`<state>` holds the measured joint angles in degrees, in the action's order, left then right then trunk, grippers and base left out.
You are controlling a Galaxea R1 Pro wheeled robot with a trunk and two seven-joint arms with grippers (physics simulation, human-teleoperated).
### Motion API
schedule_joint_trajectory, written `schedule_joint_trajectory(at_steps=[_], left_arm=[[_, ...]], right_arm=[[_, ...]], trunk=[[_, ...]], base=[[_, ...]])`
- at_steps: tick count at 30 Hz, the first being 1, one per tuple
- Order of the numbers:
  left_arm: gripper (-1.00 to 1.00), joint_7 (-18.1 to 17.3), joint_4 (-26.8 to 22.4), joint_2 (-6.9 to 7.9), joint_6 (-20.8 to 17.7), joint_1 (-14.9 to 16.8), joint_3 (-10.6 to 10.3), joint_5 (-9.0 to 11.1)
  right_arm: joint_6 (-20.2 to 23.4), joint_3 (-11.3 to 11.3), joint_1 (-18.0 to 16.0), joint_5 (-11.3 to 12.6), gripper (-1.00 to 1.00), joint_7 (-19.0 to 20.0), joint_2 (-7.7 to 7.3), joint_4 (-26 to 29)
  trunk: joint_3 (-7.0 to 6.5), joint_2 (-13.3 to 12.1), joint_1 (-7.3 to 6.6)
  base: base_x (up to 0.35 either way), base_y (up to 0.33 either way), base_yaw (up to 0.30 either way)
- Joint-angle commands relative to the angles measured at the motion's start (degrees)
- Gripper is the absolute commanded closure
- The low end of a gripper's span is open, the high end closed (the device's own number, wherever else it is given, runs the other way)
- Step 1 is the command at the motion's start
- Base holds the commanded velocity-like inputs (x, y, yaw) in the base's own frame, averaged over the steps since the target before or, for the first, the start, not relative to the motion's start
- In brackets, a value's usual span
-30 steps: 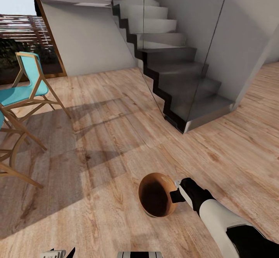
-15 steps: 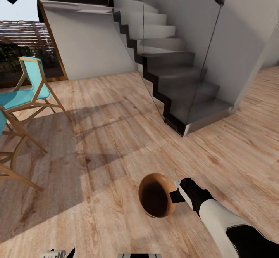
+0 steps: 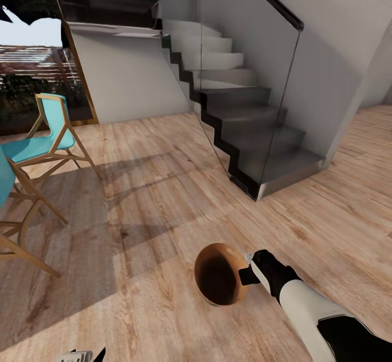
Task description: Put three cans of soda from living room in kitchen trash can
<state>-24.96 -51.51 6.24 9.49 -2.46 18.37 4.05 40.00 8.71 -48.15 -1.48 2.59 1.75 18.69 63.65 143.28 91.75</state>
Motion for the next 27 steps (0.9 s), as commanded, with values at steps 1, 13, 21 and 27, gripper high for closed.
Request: schedule_joint_trajectory(at_steps=[1, 13, 21, 27], left_arm=[[-1.00, 0.00, 0.00, 0.00, 0.00, 0.00, 0.00, -0.01], [-1.00, 0.00, 0.00, 0.00, 0.00, 0.00, 0.00, -0.01], [-1.00, 0.00, 0.00, 0.00, 0.00, 0.00, 0.00, -0.01], [-1.00, 0.00, 0.00, 0.00, -0.01, 0.00, 0.00, -0.09]], right_arm=[[0.00, -0.16, -0.02, 0.69, 1.00, 0.09, 0.01, 0.03], [-0.01, -0.11, -0.02, 0.69, 1.00, -0.16, 0.13, -0.03], [0.00, -0.11, -0.02, 0.69, 1.00, -0.44, 0.18, -0.05], [0.09, -0.10, -0.02, 0.69, 1.00, -0.57, 0.27, 0.01]], trunk=[[-0.23, -0.01, -0.03], [-2.47, -4.07, -2.28], [-3.91, -7.27, -4.04], [-4.98, -9.68, -5.36]], base=[[0.000, 0.000, 0.000], [0.000, 0.000, 0.000], [0.000, 0.000, 0.000], [0.000, 0.000, 0.000]])
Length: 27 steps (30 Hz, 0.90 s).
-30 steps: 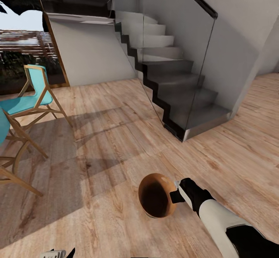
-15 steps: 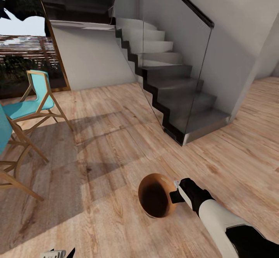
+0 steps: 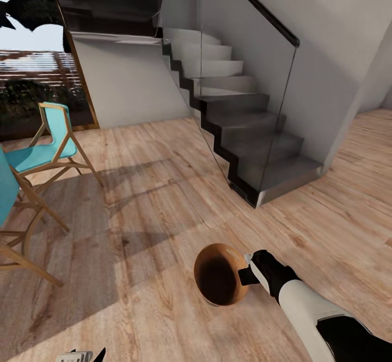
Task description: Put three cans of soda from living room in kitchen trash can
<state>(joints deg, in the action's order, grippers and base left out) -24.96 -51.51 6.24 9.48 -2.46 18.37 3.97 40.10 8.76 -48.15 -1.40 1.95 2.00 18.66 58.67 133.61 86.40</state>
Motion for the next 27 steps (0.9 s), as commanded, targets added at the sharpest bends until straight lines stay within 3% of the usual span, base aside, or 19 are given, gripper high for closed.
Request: schedule_joint_trajectory(at_steps=[1, 27], left_arm=[[-1.00, 0.00, 0.00, 0.00, 0.00, 0.00, 0.00, -0.01], [-1.00, 0.00, 0.00, 0.00, -0.07, 0.00, 0.00, -0.01]], right_arm=[[-0.01, -0.15, -0.02, 0.61, 1.00, 0.07, 0.01, 0.04], [-0.25, -0.45, 0.31, 0.50, 1.00, -0.19, -0.55, -0.03]], trunk=[[-0.19, -0.41, -0.23], [-4.86, -10.84, -5.94]], base=[[0.000, 0.000, 0.000], [0.000, 0.000, 0.000]])
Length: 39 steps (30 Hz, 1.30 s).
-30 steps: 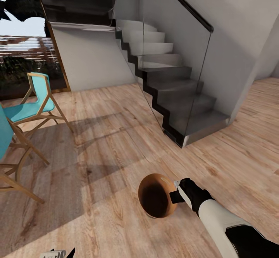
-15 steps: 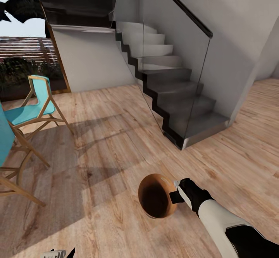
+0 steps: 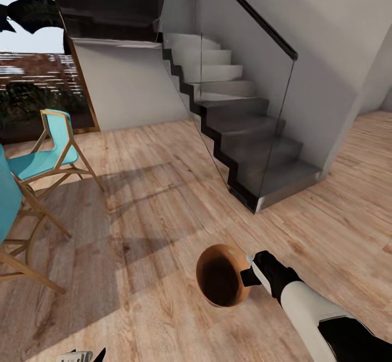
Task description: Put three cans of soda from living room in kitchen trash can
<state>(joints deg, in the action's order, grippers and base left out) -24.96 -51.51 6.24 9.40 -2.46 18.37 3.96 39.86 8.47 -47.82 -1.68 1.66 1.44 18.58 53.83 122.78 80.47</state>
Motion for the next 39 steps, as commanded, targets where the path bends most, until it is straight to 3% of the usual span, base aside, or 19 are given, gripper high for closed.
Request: schedule_joint_trajectory(at_steps=[1, 8, 10, 11, 16, 24, 32, 39], left_arm=[[-1.00, 0.00, 0.01, 0.00, 0.00, 0.00, 0.00, -0.01], [-1.00, 0.02, 0.02, 0.00, 0.00, 0.00, 0.00, -0.01], [-1.00, 0.15, 0.04, 0.00, 0.00, 0.00, 0.00, -0.01], [-1.00, 0.44, 0.02, 0.00, 0.00, 0.00, 0.00, -0.01], [-1.00, 0.74, 0.03, 0.00, 0.00, 0.00, 0.00, -0.01], [-1.00, 0.82, 0.06, 0.00, 0.00, 0.00, 0.00, -0.01], [-1.00, 0.87, 0.92, -0.02, 0.00, 0.00, 0.00, -0.02], [-1.00, 1.04, 2.47, -0.15, 0.15, 0.00, -0.02, -0.03]], right_arm=[[-0.51, -0.18, 0.35, 0.76, 1.00, 0.10, -0.18, 0.07], [-5.98, -0.17, 3.16, 0.82, 1.00, 0.30, -3.64, 0.00], [-7.73, -0.19, 4.21, 0.87, 1.00, 0.52, -4.97, -0.02], [-8.77, -0.20, 4.79, 0.95, 1.00, 0.78, -6.33, -0.07], [-10.41, -0.24, 6.15, 1.12, 1.00, 1.46, -8.51, -0.04], [-16.75, -0.29, 9.47, 0.94, 1.00, 2.87, -9.29, -0.01], [-21.21, -0.27, 12.24, 0.89, 1.00, 7.10, -11.71, 0.02], [-29.73, -0.36, 17.05, 1.01, 1.00, 10.12, -13.81, 0.10]], trunk=[[-0.19, -0.41, -0.23], [-1.45, -3.22, -1.77], [-1.81, -4.02, -2.21], [-1.99, -4.42, -2.43], [-2.88, -6.43, -3.52], [-4.32, -9.64, -5.28], [-5.76, -12.85, -7.04], [-7.01, -15.65, -8.57]], base=[[0.000, 0.000, 0.000], [0.000, 0.000, 0.000], [0.000, 0.000, 0.000], [0.000, 0.000, 0.000], [0.000, 0.000, 0.000], [0.000, 0.000, 0.000], [0.000, 0.000, 0.000], [0.000, 0.000, 0.000]])
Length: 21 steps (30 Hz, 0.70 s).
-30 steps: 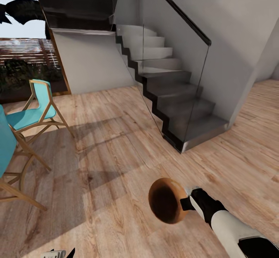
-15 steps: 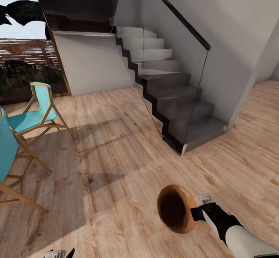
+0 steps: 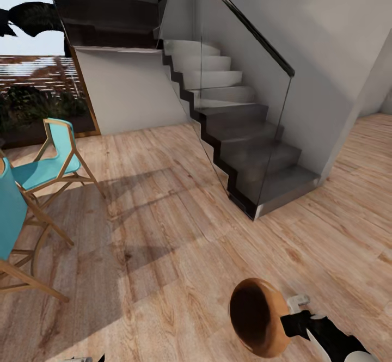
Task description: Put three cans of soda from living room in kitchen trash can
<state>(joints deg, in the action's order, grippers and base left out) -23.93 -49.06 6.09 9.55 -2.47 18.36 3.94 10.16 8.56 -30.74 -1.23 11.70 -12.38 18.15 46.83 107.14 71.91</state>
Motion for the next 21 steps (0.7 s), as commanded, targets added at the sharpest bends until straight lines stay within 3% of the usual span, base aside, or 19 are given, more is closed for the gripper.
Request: schedule_joint_trajectory(at_steps=[1, 6, 12, 14, 21], left_arm=[[-1.00, 0.11, 0.21, -0.01, 0.05, 0.00, -0.02, -0.02], [-1.00, 0.51, 1.01, -0.02, 0.25, 0.00, -0.06, -0.06], [-1.00, 0.61, 2.10, 0.01, 0.61, 0.00, -0.07, 0.07], [-1.00, 0.59, 2.17, 0.03, 0.72, 0.00, -0.09, 0.11], [-1.00, 0.48, 2.29, 0.06, 1.39, 0.00, -0.08, 0.33]], right_arm=[[-1.29, -0.47, 0.40, 0.61, 1.00, 0.15, -0.11, 0.52], [-5.82, -0.63, 3.08, 0.83, 1.00, 0.34, -0.80, 0.56], [-10.10, -0.90, 6.72, 1.35, 1.00, 0.40, -3.86, 1.42], [-11.14, -0.92, 7.36, 1.40, 1.00, 0.41, -4.12, 1.91], [-21.81, -1.12, 11.20, 1.47, 1.00, 2.93, -4.52, 4.19]], trunk=[[-0.20, -0.41, -0.23], [-1.09, -2.42, -1.33], [-2.17, -4.82, -2.65], [-2.53, -5.63, -3.08], [-3.79, -8.43, -4.62]], base=[[0.000, 0.000, 0.000], [0.000, 0.000, 0.000], [0.000, 0.000, 0.000], [0.000, 0.000, 0.000], [0.000, 0.000, 0.000]])
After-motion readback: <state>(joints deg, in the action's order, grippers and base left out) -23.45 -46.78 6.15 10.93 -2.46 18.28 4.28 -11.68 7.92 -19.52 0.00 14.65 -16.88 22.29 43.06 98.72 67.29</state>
